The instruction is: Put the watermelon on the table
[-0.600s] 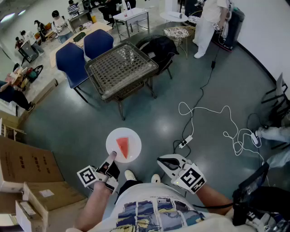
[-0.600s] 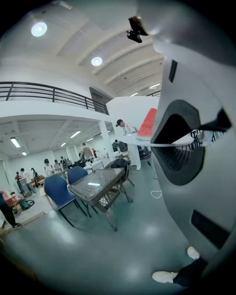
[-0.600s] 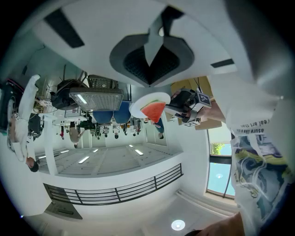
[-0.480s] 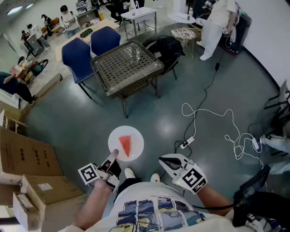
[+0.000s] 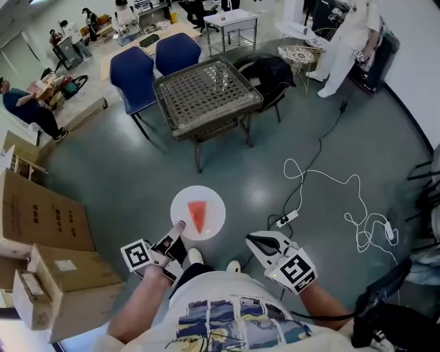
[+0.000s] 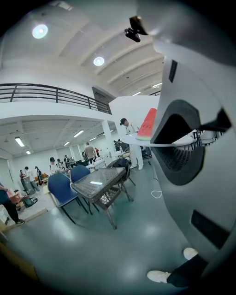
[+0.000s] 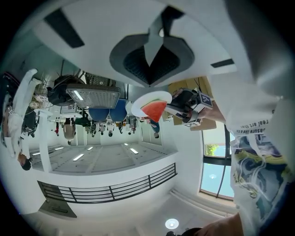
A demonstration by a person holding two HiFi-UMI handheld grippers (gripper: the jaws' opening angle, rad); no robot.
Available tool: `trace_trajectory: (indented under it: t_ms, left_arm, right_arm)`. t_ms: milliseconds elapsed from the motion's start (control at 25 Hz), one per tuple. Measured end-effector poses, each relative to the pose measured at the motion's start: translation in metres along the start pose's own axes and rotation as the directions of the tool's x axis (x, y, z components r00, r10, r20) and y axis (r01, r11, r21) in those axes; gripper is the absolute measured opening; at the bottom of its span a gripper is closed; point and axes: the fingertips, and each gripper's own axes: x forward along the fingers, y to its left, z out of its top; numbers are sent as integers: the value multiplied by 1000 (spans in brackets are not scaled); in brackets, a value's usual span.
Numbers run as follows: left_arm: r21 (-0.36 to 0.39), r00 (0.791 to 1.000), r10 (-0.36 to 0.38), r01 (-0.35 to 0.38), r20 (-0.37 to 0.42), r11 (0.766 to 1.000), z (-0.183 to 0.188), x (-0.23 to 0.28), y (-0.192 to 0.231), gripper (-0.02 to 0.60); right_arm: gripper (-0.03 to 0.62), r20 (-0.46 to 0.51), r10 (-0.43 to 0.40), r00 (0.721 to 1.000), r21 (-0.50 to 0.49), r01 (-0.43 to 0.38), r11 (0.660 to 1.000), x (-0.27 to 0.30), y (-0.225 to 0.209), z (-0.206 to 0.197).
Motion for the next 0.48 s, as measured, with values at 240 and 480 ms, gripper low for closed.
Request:
trace_trajectory:
  t_ms: [240,480]
  left_arm:
    - [0,1000,11,-11,7,1000,5,4,-2,17]
    - [-19,1000,9,-9,16,1000,33,20,10,17]
  right_arm:
    - [11,6,-15,1000,-32,15,999,7,-11,5]
    - [25,-2,-21,1000,-58,20,998,37,-32,14]
